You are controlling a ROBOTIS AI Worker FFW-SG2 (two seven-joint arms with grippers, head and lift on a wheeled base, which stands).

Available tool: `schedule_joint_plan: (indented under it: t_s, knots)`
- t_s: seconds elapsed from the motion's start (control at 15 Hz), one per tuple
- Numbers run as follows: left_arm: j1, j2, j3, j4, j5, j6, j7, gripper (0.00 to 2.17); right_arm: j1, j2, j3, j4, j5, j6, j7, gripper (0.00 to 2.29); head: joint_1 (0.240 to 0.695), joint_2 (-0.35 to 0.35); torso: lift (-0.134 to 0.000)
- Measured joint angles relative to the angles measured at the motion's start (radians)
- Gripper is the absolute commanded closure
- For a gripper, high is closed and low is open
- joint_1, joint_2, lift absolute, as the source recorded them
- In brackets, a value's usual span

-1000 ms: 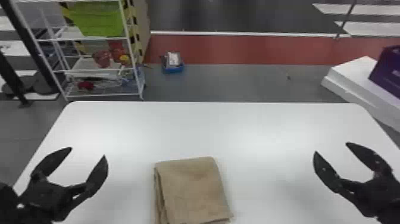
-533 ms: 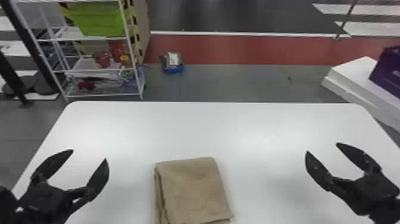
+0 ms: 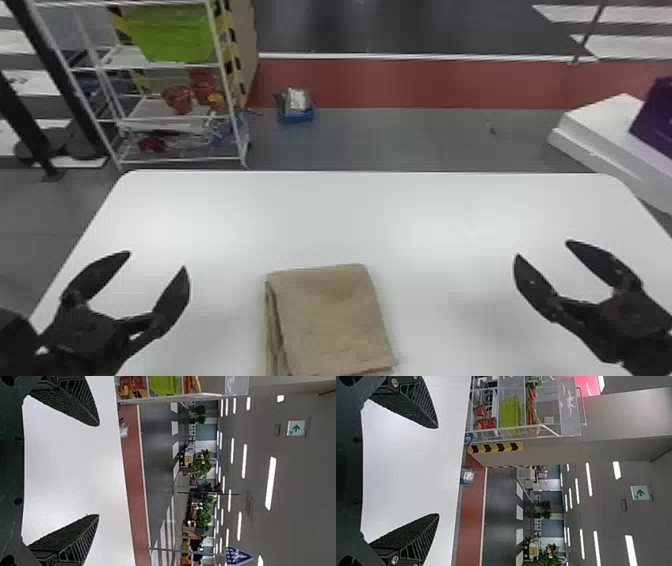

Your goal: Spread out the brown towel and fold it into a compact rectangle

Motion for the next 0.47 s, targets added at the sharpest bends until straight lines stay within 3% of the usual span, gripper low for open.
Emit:
schedule_joint_plan:
  t_s: [0.47]
  knots:
    - [-0.001, 0.000, 0.000, 0.000, 0.000, -0.003, 0.008, 0.06, -0.012, -0.001, 0.009, 0.012, 0.007, -0.001, 0.001, 0.10, 0.695, 0.005, -0.124]
